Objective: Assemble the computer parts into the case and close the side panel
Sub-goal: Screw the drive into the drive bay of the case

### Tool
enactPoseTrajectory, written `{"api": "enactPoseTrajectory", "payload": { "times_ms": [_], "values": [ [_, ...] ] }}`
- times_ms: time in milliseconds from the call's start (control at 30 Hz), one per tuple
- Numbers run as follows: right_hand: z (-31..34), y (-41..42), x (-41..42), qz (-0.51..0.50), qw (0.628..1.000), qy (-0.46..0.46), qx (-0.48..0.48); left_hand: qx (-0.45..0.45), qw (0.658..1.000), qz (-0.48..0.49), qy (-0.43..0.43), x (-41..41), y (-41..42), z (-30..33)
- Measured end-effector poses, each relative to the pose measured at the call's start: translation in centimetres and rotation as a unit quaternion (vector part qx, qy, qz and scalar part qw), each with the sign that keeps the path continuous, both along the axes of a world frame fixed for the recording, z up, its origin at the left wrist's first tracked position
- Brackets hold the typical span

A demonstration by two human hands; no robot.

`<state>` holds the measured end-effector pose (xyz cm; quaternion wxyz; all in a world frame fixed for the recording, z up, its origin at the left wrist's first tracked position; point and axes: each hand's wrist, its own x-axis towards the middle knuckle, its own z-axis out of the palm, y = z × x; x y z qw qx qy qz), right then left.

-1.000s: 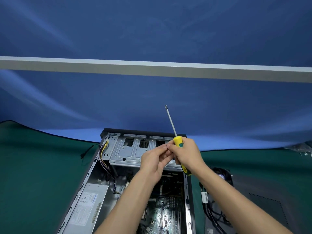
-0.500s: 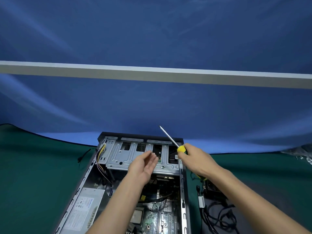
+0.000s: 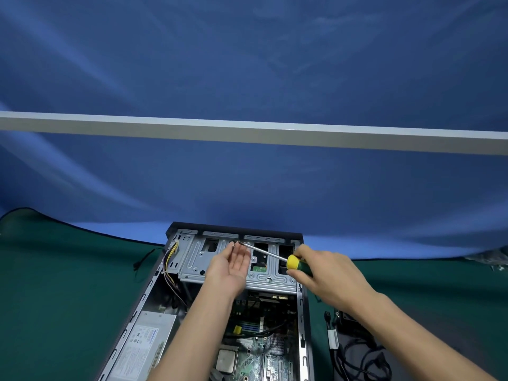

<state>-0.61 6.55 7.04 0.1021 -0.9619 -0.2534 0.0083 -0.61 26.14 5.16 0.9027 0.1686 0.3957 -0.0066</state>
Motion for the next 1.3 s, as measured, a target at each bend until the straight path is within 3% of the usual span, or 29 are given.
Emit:
{"api": "enactPoseTrajectory", "payload": {
  "times_ms": [433,700,1033,1100,1200,1300],
  "values": [
    [0.4,0.0,0.1,-0.001,0.999,0.001,0.039,-0.013,0.999,-0.008,-0.052,-0.6,-0.5,1.2],
    [1.3,0.3,0.0,-0.026,0.994,0.080,0.070,-0.021,0.997,0.015,-0.067,-0.8,-1.0,0.4],
    [1.2,0.3,-0.1,-0.040,0.992,0.110,0.043,-0.004,0.999,0.009,-0.043,-0.6,-1.1,-0.1],
    [1.3,0.2,0.1,-0.044,0.983,0.164,0.073,0.008,0.999,0.006,-0.049,-0.6,-1.5,-0.3],
    [1.6,-0.2,0.2,-0.065,0.941,0.292,0.158,0.011,0.998,0.008,-0.057,-0.9,-2.2,-0.5],
    [1.8,-0.3,0.0,-0.076,0.909,0.357,0.200,0.002,0.997,0.013,-0.072,-0.9,-2.6,-0.5]
  ]
}}
